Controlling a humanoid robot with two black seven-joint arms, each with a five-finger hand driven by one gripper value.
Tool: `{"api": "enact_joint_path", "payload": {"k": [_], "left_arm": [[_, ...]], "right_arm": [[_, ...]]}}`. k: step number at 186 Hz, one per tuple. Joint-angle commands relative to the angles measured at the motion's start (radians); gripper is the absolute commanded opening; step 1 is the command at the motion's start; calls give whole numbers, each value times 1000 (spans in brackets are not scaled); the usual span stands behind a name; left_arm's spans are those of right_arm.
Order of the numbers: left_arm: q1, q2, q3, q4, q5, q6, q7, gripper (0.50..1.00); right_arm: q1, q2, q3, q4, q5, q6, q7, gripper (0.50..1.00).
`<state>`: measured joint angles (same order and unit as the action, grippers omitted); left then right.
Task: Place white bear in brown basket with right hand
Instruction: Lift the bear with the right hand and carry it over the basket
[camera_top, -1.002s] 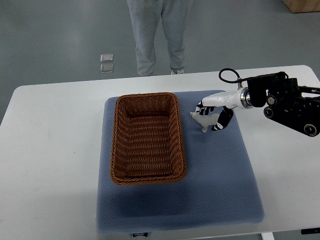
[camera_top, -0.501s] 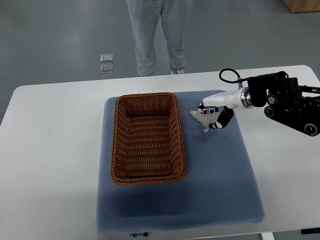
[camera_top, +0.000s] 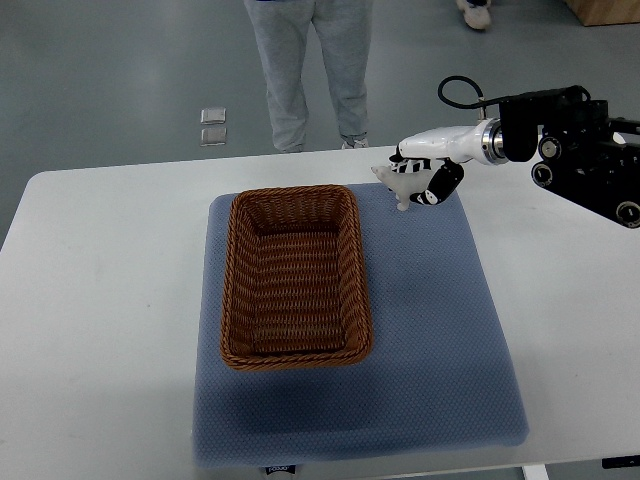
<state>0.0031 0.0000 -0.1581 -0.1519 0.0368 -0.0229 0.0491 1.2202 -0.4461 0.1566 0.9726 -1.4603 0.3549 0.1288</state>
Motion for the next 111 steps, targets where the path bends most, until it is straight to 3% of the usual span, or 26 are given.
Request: {"api": "enact_joint_path", "payload": {"k": [1, 111], "left_arm": [[0, 0, 0, 0, 0, 0, 0, 1000], [2, 0, -1, 0, 0, 0, 0, 1000]], "right_arm": [[32, 10, 0, 1, 0, -1, 0, 519], [44, 264, -2, -57, -9, -4, -32, 523]]}}
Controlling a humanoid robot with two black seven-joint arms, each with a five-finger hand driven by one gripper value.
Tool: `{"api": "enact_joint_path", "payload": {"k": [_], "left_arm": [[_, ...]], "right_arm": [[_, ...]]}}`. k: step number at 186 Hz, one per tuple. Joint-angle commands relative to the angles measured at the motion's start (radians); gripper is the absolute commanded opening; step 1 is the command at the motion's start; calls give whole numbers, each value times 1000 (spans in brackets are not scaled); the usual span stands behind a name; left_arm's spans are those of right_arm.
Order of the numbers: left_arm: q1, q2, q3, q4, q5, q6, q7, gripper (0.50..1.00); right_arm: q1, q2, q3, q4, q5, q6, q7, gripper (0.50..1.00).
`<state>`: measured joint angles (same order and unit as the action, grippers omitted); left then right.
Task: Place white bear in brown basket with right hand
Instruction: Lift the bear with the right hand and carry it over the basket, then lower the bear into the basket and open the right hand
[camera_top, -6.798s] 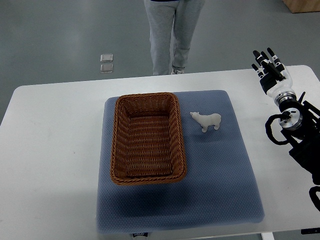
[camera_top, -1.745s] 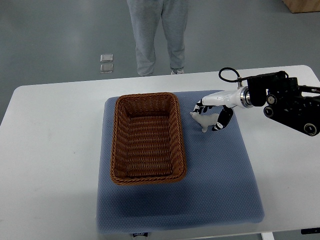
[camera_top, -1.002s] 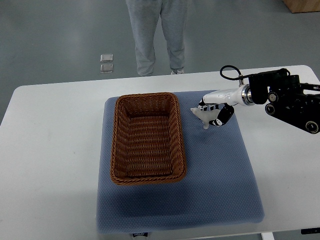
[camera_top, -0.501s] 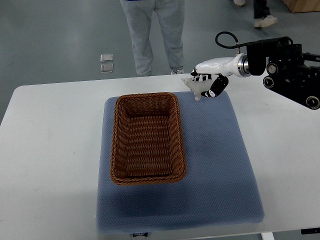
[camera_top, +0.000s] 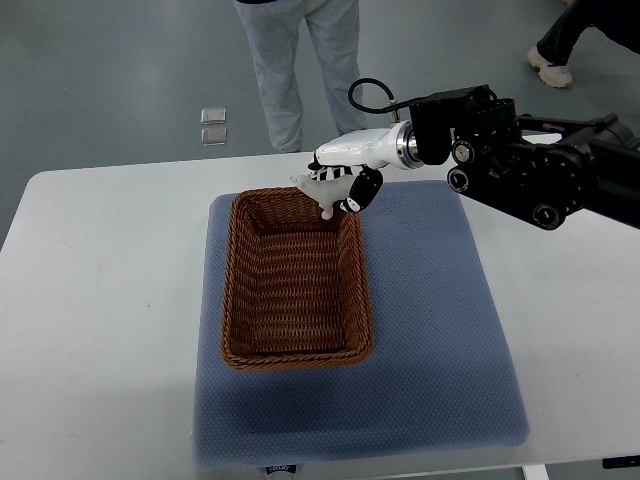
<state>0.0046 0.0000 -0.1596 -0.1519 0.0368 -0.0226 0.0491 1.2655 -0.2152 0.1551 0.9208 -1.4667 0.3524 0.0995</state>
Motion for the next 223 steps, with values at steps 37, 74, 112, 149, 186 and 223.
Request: {"api": "enact_joint_path", "payload": {"k": [37, 74, 112, 149, 186, 223], "left_arm": [[0, 0, 0, 0, 0, 0, 0, 1000], [0, 0, 0, 0, 0, 0, 0, 1000], [0, 0, 0, 0, 0, 1, 0, 1000], [0, 0, 0, 0, 0, 0, 0, 1000], [0, 0, 0, 0, 0, 0, 0, 1000], [0, 0, 0, 0, 0, 1, 0, 1000]], "right_arm": [[-17, 82, -2, -10, -7, -12, -21, 525], [-49, 123, -14, -54, -12, -36, -21, 527], [-78, 126, -15, -74, -21, -49, -21, 527], [-106, 155, -17, -109, -37, -69, -23, 533], [-110, 155, -17, -116, -40, -69, -21, 535], [-120, 160, -17, -145, -41, -81, -21, 539]]}}
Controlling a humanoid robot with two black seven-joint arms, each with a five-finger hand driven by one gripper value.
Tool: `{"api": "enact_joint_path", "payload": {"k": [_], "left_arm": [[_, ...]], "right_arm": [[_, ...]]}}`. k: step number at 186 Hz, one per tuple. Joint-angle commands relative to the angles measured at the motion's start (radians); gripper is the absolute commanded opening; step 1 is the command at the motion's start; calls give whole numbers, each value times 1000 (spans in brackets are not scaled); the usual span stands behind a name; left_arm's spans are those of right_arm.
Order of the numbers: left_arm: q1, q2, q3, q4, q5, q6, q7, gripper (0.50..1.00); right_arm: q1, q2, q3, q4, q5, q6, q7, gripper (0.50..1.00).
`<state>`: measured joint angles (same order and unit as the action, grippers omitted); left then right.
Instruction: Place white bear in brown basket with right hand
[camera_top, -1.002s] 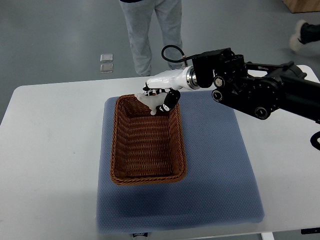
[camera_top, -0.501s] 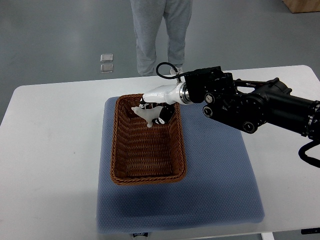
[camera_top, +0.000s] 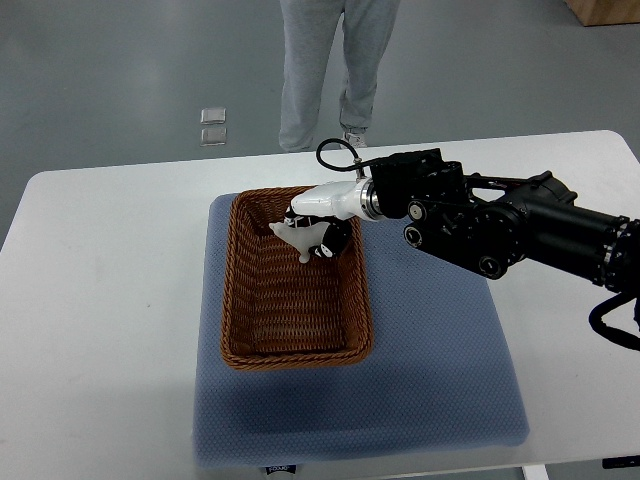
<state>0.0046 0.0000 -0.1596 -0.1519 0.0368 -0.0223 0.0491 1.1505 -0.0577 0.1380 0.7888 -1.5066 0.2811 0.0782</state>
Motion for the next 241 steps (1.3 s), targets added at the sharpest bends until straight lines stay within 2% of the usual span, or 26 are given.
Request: {"api": "enact_joint_path", "payload": {"k": [1, 58, 75, 87, 121, 148, 196, 241], "left_arm": [[0, 0, 0, 0, 0, 1, 0, 1000], [0, 0, 0, 0, 0, 1, 0, 1000], [0, 0, 0, 0, 0, -1, 0, 1000], [0, 0, 0, 0, 0, -1, -2, 1000], [0, 0, 0, 0, 0, -1, 0, 1000], [0, 0, 0, 0, 0, -1, 0, 1000], [0, 0, 0, 0, 0, -1, 0, 1000], [0, 0, 0, 0, 0, -1, 0, 1000]], "right_arm": [[-5, 4, 0, -13, -1, -11, 0, 539], [-6, 4, 0, -13, 0, -17, 2, 574], [-6, 4, 2, -11, 0, -25, 3, 652], [-6, 6, 2, -13, 2, -28, 5, 682], [-11, 6, 2, -13, 2, -30, 5, 748], [-11, 9, 2, -11, 2, -28, 5, 762], [2, -7, 20, 0, 17, -26, 12, 907], [35, -53, 78, 6, 65, 32, 15, 924]]}}
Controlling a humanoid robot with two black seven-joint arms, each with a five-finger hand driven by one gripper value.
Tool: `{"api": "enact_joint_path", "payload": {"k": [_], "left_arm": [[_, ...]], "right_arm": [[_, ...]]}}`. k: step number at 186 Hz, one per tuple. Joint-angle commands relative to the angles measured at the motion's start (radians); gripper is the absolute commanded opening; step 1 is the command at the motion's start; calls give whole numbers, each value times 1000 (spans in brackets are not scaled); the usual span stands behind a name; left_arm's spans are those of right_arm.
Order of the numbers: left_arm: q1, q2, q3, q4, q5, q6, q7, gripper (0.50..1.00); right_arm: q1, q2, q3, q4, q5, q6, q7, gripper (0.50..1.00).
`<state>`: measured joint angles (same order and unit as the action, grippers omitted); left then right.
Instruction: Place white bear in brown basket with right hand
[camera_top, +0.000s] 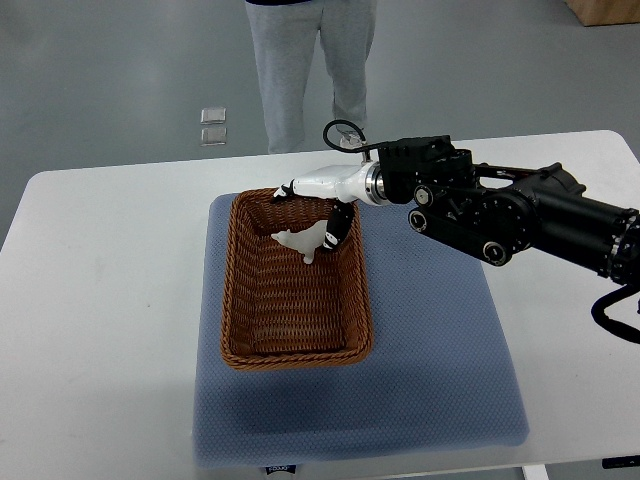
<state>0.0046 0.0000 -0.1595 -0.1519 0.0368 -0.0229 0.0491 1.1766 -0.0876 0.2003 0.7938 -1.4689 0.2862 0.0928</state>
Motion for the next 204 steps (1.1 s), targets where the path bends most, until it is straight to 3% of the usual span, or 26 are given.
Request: {"api": "enact_joint_path", "payload": {"k": [1, 55, 94, 118, 165, 204], "left_arm": [[0, 0, 0, 0, 0, 1, 0, 1000], [0, 0, 0, 0, 0, 1, 0, 1000], [0, 0, 0, 0, 0, 0, 0, 1000], [0, 0, 0, 0, 0, 0, 0, 1000], [0, 0, 0, 0, 0, 0, 0, 1000], [0, 0, 0, 0, 0, 0, 0, 1000]], "right_arm": [[12, -26, 16, 1, 30, 28, 1, 921], [12, -103, 165, 1, 200, 27, 1, 924], [-94, -146, 404, -27, 464, 18, 1, 924], [-183, -135, 565, -100, 636, 16, 5, 924], [-319, -127, 662, -211, 800, -62, 192, 921], [-368, -119, 702, -242, 1168, -167, 202, 921]]}}
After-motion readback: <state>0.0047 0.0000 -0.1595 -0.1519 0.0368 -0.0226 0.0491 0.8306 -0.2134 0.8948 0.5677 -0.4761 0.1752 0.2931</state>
